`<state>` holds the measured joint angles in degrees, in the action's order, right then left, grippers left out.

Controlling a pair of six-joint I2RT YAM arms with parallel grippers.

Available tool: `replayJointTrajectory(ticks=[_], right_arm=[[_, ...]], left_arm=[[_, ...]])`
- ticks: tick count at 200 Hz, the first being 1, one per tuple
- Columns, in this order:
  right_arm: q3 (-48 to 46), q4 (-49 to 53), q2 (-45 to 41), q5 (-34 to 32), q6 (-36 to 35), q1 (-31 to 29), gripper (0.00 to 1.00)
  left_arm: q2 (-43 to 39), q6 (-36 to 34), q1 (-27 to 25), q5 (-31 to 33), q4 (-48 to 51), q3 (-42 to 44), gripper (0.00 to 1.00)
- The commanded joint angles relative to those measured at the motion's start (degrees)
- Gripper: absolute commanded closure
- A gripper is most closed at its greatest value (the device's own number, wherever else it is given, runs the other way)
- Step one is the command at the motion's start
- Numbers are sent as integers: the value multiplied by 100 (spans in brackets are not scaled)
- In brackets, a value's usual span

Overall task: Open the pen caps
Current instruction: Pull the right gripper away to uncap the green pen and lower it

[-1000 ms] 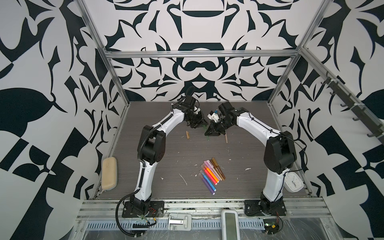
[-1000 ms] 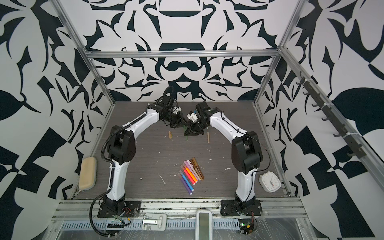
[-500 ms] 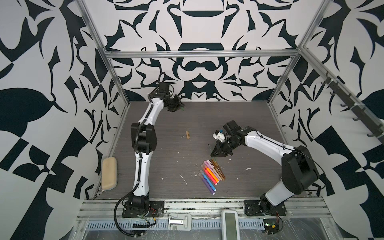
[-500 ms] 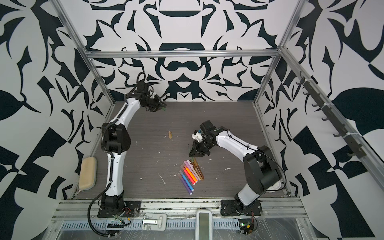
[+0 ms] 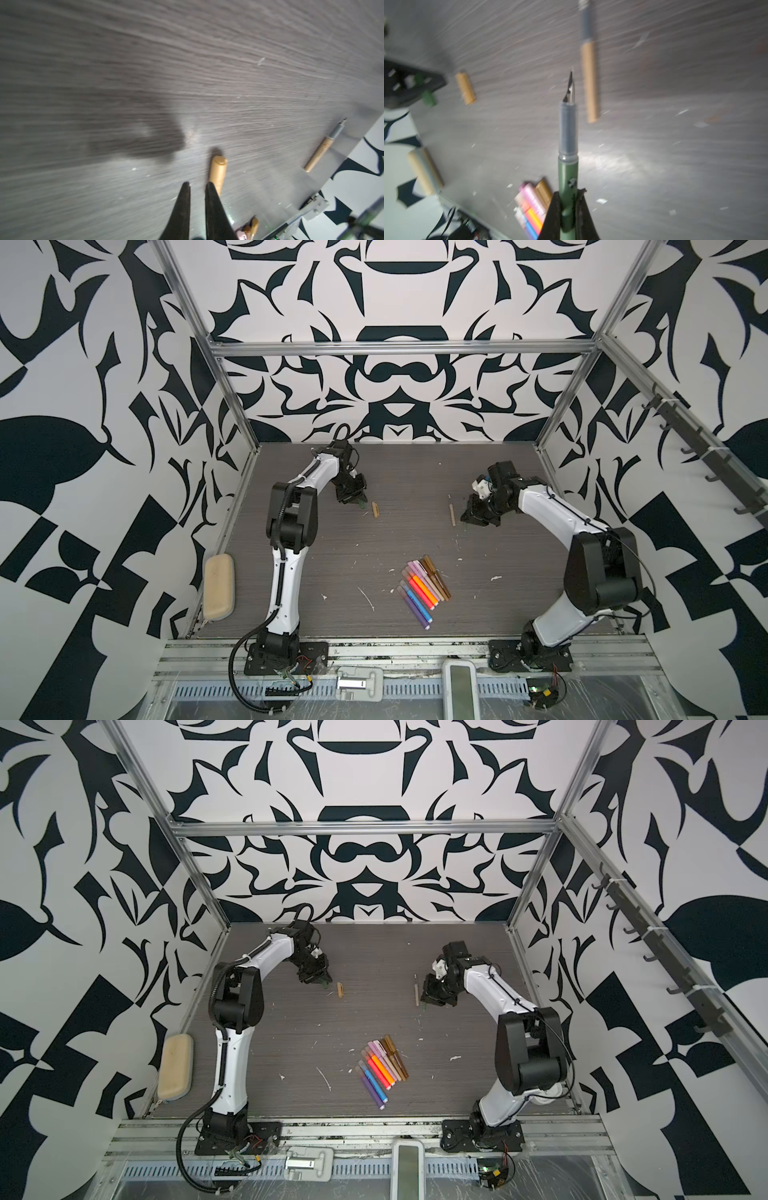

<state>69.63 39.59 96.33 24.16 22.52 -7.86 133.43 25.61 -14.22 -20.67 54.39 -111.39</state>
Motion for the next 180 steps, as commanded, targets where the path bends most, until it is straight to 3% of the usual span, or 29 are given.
replayJointTrajectory(ticks=[1, 20, 109, 153, 180], right_arm=[[524, -10, 469, -408, -430, 89, 100], [878, 47, 893, -543, -639, 116, 100], [1422, -56, 1783, -470, -1013, 160, 98], [1387, -114, 1861, -207, -1015, 154, 90], [1449, -110, 2004, -99, -951, 155, 81]], left_arm=[[-203, -298, 51, 226, 403, 103, 100], [-173, -328, 55, 207, 404, 93, 93], [-298, -320, 51, 100, 369, 395, 94], [-413, -245, 51, 46, 289, 452, 95], [-423, -275, 55, 47, 317, 465, 95]])
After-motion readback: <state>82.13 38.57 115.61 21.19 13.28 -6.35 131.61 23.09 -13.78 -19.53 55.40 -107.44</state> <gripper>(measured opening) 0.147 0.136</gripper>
